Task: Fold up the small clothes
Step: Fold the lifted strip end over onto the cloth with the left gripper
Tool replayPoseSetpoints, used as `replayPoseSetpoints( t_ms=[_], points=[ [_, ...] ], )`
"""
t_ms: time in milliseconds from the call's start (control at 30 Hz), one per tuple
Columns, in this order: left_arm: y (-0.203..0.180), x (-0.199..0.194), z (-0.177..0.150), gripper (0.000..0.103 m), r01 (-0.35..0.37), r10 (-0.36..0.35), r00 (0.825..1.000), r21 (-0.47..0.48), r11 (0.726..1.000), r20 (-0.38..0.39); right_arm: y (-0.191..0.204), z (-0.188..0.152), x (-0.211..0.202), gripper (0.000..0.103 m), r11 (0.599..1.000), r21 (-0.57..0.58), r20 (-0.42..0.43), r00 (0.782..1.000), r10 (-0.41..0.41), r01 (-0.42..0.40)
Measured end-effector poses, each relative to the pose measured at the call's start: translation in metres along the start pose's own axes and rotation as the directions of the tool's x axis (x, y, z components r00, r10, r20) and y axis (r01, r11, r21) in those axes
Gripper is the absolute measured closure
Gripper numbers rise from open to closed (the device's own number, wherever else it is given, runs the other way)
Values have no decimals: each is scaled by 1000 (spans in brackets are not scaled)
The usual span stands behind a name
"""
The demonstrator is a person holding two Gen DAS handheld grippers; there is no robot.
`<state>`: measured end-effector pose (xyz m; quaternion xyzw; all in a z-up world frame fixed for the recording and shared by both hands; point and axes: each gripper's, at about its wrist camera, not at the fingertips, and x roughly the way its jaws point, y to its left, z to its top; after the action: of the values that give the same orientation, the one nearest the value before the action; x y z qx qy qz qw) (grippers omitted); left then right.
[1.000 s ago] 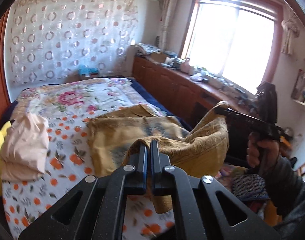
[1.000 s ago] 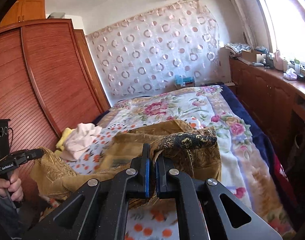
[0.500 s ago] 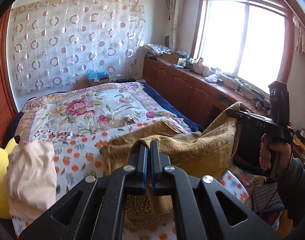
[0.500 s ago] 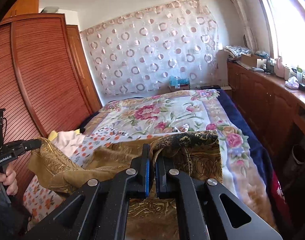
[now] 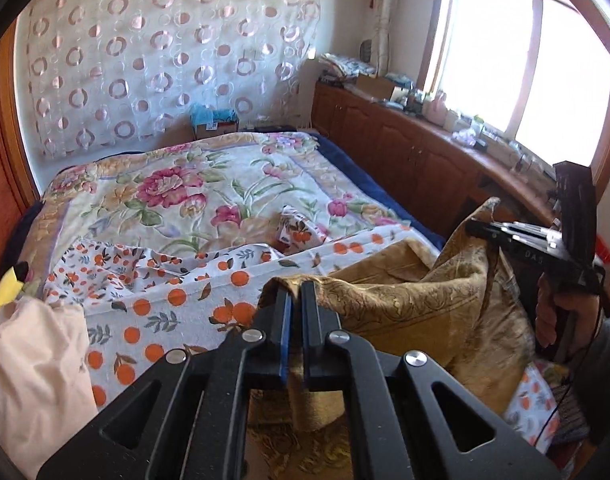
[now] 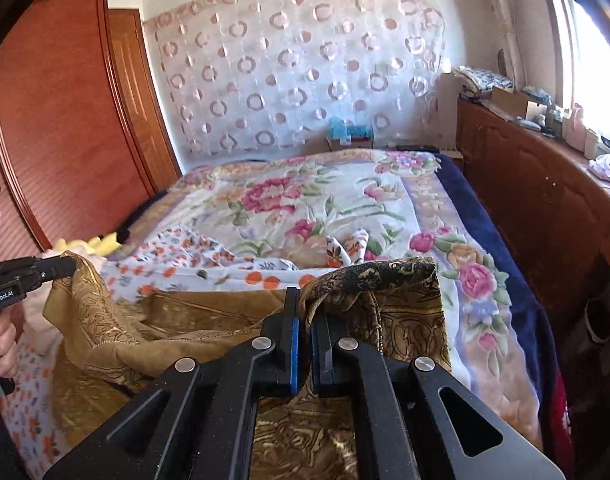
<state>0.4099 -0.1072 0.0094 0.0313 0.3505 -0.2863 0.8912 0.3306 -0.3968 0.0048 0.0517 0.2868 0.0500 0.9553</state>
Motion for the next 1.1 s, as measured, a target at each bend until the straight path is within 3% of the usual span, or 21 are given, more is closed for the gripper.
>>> replayPoseSetpoints(
  t_ms=[133, 167, 300, 367, 667, 767, 833, 933, 1100],
  points=[
    [0, 14, -7, 99, 5, -4, 999, 34, 999, -31, -3, 7, 18, 99, 1000, -2, -45, 999, -9, 9],
    [1, 14, -8, 94, -3, 4, 999, 40, 999, -41, -4, 10, 21, 99, 1000, 0, -54, 999, -10, 10],
    [6, 14, -16, 31, -53, 54, 997, 26, 998, -46, -7, 17, 25, 99, 1000, 8, -80, 997, -17, 18],
    [8, 13, -17, 25, -65, 66, 997, 17, 998, -40, -6, 19, 23, 99, 1000, 3, -82, 996, -21, 21],
    [7, 1, -23, 23, -56, 56, 997, 4, 998, -47, -2, 27, 8, 95, 999, -42, -60, 998, -18, 16],
    [2, -2, -25, 23, -52, 52, 997, 3, 999, -52, 1, 24, -3, 82, 998, -58, -64, 998, -5, 1],
    [-1, -2, -27, 23, -43, 43, 997, 0, 999, -64, 0, 19, -10, 63, 998, -62, -59, 998, 10, -13],
    [-6, -3, -31, 23, -36, 37, 997, 5, 999, -68, 0, 14, -19, 50, 998, -64, -58, 998, 15, -19],
    [-13, -7, -37, 23, -38, 40, 996, 31, 999, -77, 2, 4, -44, 45, 996, -76, -28, 999, 39, -41]
  ],
)
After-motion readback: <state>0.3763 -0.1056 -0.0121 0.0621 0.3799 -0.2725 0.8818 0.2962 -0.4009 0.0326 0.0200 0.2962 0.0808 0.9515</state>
